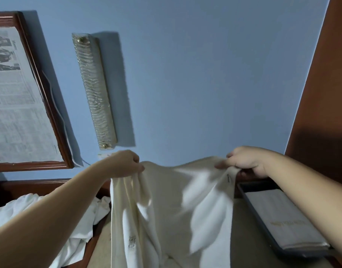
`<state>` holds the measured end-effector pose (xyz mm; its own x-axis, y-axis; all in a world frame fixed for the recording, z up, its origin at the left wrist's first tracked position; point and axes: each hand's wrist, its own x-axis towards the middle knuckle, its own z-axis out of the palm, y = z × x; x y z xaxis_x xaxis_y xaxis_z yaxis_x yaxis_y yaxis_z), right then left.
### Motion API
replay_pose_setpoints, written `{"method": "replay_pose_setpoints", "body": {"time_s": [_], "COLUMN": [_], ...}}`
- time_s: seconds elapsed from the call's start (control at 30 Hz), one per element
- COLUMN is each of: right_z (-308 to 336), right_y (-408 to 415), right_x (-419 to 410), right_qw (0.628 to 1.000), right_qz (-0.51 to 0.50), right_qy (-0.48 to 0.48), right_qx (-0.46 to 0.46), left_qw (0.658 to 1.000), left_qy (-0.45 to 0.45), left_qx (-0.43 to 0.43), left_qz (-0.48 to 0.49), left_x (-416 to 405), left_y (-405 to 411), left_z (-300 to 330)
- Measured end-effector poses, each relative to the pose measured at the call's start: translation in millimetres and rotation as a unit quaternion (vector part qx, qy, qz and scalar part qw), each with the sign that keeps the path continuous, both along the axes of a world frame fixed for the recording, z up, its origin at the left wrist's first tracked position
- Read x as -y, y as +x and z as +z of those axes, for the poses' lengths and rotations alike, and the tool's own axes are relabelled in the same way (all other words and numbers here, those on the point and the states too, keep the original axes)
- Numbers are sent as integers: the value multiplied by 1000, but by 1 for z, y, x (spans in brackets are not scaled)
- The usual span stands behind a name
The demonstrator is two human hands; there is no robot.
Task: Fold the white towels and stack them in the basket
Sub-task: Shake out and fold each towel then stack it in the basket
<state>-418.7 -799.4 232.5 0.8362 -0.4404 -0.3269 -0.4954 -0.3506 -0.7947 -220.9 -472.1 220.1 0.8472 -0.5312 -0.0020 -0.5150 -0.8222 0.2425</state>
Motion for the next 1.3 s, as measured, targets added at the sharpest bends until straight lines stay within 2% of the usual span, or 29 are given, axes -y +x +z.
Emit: {"method": "replay_pose_setpoints", "body": {"time_s": [0.1, 0.3, 0.37, 0.57, 0.73, 0.8, 1.0, 1.07, 1.13, 1.2, 1.3], "right_z": [-6, -13, -16, -25, -25, -24, -17, -16, -19, -24, -30], "right_y": [1, 11, 15, 20, 18, 20, 20, 18, 18, 20, 23], "right_x": [-15, -45, -53, -63, -74, -78, -70, -66, -63, -63, -64], "right_qw": [998, 988, 982, 969, 995, 991, 953, 956, 964, 966, 962], "right_qz": [5, -26, -48, -39, 19, 49, 92, 128, 160, 162, 142], "right_qy": [59, 148, 177, 225, 68, 60, 228, 202, 114, 44, -6], "right_qx": [4, 23, 45, 91, 77, 107, 175, 171, 179, 195, 231], "left_qw": [999, 972, 945, 819, 771, 757, 660, 641, 633, 628, 618], "left_qy": [2, -120, -197, -411, -497, -524, -603, -609, -606, -601, -597], "left_qx": [-44, -179, -228, -360, -371, -371, -446, -465, -481, -493, -511], "left_qz": [9, 92, 128, 175, 144, 124, 41, 25, 11, -4, -26], "left_x": [8, 26, 31, 36, 42, 45, 54, 58, 60, 61, 62], "left_y": [-12, -28, -33, -58, -66, -65, -75, -76, -77, -76, -75], "left_z": [-22, -35, -32, 0, 3, -2, -15, -15, -15, -18, -25]}}
